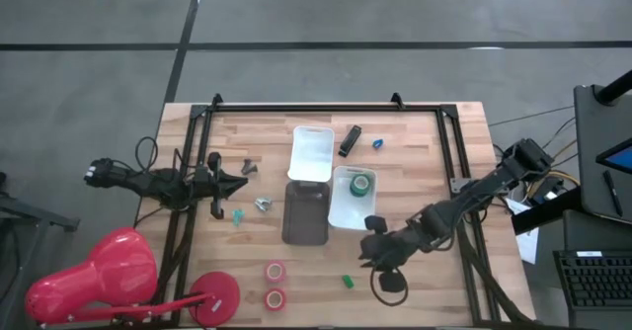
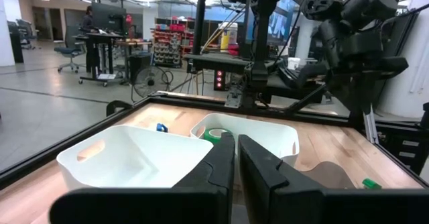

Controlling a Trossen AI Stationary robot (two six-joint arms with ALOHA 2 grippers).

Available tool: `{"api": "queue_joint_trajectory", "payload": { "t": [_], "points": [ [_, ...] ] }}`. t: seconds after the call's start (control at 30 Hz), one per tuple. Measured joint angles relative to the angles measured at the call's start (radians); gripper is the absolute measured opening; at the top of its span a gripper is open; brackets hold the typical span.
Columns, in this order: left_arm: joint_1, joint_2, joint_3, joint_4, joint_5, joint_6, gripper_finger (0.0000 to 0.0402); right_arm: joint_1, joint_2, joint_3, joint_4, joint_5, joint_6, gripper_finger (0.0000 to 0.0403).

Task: Pick and place Stapler, Stapler remover, tape
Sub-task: Put the blue stapler into the black bin

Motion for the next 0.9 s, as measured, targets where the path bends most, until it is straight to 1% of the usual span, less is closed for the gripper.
{"api": "queue_joint_trajectory", "payload": {
  "t": [0.13, 0.4, 0.5, 0.6, 0.67, 0.8, 0.83, 0.9],
  "points": [
    [0.000, 0.000, 0.000, 0.001, 0.000, 0.000, 0.0023, 0.011, -0.005, 0.001, 0.008, 0.000, 0.042, 0.0066],
    [0.000, 0.002, 0.000, 0.001, 0.000, 0.000, 0.0023, 0.030, 0.018, -0.004, 0.010, -0.002, 0.032, 0.0054],
    [0.000, 0.002, 0.000, 0.001, 0.000, 0.000, 0.0023, 0.030, 0.010, -0.003, -0.044, 0.000, 0.032, 0.0055],
    [0.000, 0.002, 0.000, 0.001, 0.000, 0.000, 0.0023, 0.030, -0.011, 0.009, -0.156, 0.012, 0.028, 0.0056],
    [0.000, 0.002, 0.000, 0.001, 0.000, 0.000, 0.0023, 0.023, -0.026, 0.029, -0.278, 0.065, 0.017, 0.0054],
    [0.000, 0.002, 0.000, 0.001, 0.000, 0.000, 0.0023, -0.002, -0.053, 0.072, -0.531, 0.245, -0.014, 0.0040],
    [0.000, 0.002, 0.000, 0.001, 0.000, 0.000, 0.0023, -0.010, -0.063, 0.075, -0.561, 0.274, -0.039, 0.0034],
    [0.000, 0.002, 0.000, 0.001, 0.000, 0.000, 0.0023, -0.033, -0.087, 0.074, -0.588, 0.296, -0.102, 0.0020]
  ]
}}
